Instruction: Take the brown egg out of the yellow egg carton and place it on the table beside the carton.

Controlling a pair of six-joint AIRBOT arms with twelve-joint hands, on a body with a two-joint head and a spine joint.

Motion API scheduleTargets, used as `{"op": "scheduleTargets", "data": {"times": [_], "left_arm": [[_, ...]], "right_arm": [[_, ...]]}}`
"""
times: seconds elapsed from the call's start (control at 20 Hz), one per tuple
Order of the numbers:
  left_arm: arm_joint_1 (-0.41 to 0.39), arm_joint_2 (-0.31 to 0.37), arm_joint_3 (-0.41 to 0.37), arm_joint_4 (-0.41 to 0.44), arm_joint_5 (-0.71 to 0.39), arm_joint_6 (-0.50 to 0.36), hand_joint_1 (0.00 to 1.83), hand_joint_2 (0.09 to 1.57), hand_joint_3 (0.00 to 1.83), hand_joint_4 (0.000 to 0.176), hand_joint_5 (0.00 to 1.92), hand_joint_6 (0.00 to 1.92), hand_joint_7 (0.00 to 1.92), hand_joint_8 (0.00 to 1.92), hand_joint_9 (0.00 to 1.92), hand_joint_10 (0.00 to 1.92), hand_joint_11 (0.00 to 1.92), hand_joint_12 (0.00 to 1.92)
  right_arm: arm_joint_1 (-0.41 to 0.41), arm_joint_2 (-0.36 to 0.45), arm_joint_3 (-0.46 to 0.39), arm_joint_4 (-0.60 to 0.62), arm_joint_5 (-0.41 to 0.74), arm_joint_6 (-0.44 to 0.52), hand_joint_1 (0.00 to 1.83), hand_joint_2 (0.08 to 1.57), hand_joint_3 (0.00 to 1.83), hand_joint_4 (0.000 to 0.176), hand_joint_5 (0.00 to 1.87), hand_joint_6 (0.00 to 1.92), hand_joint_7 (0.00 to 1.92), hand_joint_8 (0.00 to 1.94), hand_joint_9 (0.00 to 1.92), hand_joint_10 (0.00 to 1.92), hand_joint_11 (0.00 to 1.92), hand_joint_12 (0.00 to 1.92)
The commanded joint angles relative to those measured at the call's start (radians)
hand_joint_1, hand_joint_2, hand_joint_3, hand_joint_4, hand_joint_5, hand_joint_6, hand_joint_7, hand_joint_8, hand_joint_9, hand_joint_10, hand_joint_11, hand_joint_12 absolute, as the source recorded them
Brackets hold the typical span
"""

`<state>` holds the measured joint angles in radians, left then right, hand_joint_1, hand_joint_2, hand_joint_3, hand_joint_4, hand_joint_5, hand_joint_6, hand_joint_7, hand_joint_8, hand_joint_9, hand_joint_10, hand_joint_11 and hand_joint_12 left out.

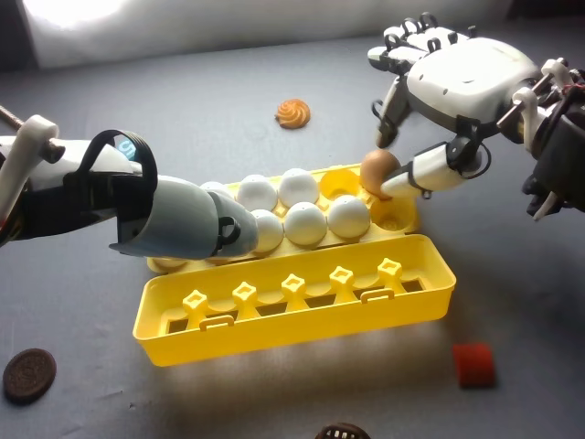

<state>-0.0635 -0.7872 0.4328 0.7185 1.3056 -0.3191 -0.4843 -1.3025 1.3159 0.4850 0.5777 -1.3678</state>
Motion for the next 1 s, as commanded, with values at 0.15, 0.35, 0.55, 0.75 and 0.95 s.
{"op": "scheduleTargets", "data": {"times": [0.15, 0.35, 0.55, 0.75, 0.95], "left_arm": [[-0.009, 0.003, -0.002, 0.07, -0.018, -0.002, 0.0, 1.15, 0.0, 0.0, 0.01, 0.0, 0.04, 0.01, 0.01, 0.01, 0.0, 0.0], [-0.009, 0.003, -0.002, 0.07, -0.018, -0.002, 0.0, 1.15, 0.0, 0.0, 0.01, 0.0, 0.03, 0.0, 0.01, 0.0, 0.0, 0.0], [-0.009, 0.003, -0.002, 0.07, -0.018, -0.002, 0.0, 1.16, 0.0, 0.0, 0.01, 0.0, 0.04, 0.01, 0.02, 0.01, 0.0, 0.0], [-0.009, 0.003, -0.002, 0.07, -0.018, -0.002, 0.0, 1.16, 0.0, 0.0, 0.0, 0.0, 0.02, 0.0, 0.0, 0.0, 0.0, 0.0], [-0.009, 0.003, -0.002, 0.07, -0.018, -0.002, 0.0, 1.16, 0.0, 0.0, 0.01, 0.0, 0.04, 0.01, 0.02, 0.01, 0.0, 0.0]], "right_arm": [[0.002, 0.001, 0.006, -0.022, 0.104, 0.002, 0.87, 0.76, 0.0, 0.097, 0.86, 0.0, 0.15, 0.0, 0.0, 0.0, 0.0, 0.0], [-0.003, 0.0, 0.013, -0.022, 0.104, 0.002, 0.89, 0.76, 0.0, 0.088, 0.88, 0.0, 0.23, 0.0, 0.0, 0.0, 0.0, 0.0], [-0.009, -0.009, 0.023, -0.022, 0.104, 0.004, 0.87, 0.76, 0.0, 0.142, 0.97, 0.03, 0.13, 0.0, 0.0, 0.0, 0.0, 0.0], [-0.01, -0.021, 0.03, -0.022, 0.104, 0.008, 1.12, 0.93, 0.0, 0.174, 1.47, 0.06, 0.19, 0.0, 0.0, 0.0, 0.0, 0.0], [-0.009, -0.025, 0.031, -0.022, 0.104, 0.008, 1.13, 0.94, 0.0, 0.176, 1.5, 0.05, 0.2, 0.0, 0.0, 0.0, 0.0, 0.0]]}}
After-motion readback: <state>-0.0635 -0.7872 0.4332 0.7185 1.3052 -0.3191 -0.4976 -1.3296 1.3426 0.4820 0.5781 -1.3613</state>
